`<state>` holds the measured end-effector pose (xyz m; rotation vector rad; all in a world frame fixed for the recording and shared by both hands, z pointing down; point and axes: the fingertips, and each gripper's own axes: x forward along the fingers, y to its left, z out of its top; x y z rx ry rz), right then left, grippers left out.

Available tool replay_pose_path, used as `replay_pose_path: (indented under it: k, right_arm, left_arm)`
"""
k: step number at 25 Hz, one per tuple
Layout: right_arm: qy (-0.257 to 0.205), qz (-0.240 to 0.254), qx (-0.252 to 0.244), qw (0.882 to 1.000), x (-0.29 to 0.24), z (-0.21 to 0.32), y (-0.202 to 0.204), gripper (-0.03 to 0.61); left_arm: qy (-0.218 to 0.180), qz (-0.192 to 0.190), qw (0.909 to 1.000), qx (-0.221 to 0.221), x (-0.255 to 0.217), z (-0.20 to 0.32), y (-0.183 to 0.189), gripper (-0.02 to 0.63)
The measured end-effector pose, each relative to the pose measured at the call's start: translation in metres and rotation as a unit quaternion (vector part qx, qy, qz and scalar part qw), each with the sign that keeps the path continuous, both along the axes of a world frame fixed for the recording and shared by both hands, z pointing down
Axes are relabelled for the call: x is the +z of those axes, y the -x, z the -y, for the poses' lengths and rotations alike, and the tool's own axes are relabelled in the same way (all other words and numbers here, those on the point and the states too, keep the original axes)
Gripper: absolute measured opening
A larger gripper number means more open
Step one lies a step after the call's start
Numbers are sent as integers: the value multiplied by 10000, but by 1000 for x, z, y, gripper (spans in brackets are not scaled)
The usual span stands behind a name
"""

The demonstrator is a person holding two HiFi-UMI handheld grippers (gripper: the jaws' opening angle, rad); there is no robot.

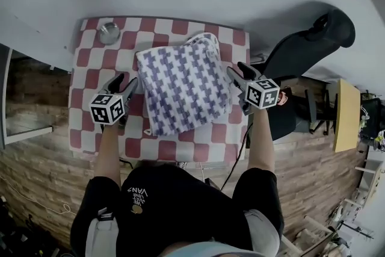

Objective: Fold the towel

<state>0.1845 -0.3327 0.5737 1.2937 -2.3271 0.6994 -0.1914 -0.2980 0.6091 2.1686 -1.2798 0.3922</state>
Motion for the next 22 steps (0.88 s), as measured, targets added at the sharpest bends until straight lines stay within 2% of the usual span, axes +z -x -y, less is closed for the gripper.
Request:
replay_pose_path:
  k: [6,9,13,16,19,22]
  right_arm:
    - [446,103,-253,9986,30,-85,-24,212]
    - [618,262,-415,9969,44,-116,-22,212]
    - [801,375,-757,9932,56,-143,-11,212]
    - [838,369,-945,9913,62,-151,-7,212]
    - [806,155,-1081,9907,68,-154,-6,207]
    - [684,12,-1191,9905,69,-153,-4,201]
  left_arm:
    - [-348,-426,9971,518,-13,-66,-21,239]
    - [-272,-594,9936,926,-5,-107,-42,257]
    - [-147,-620,9844,1637,8,-160,-70,278]
    - [-52,-411,9755,2161,21,-191,-88,281]
    - [-74,15,9657,2596,33,-206,-103,281]
    - [-142,521,9579,2820,40,-208,-111,279]
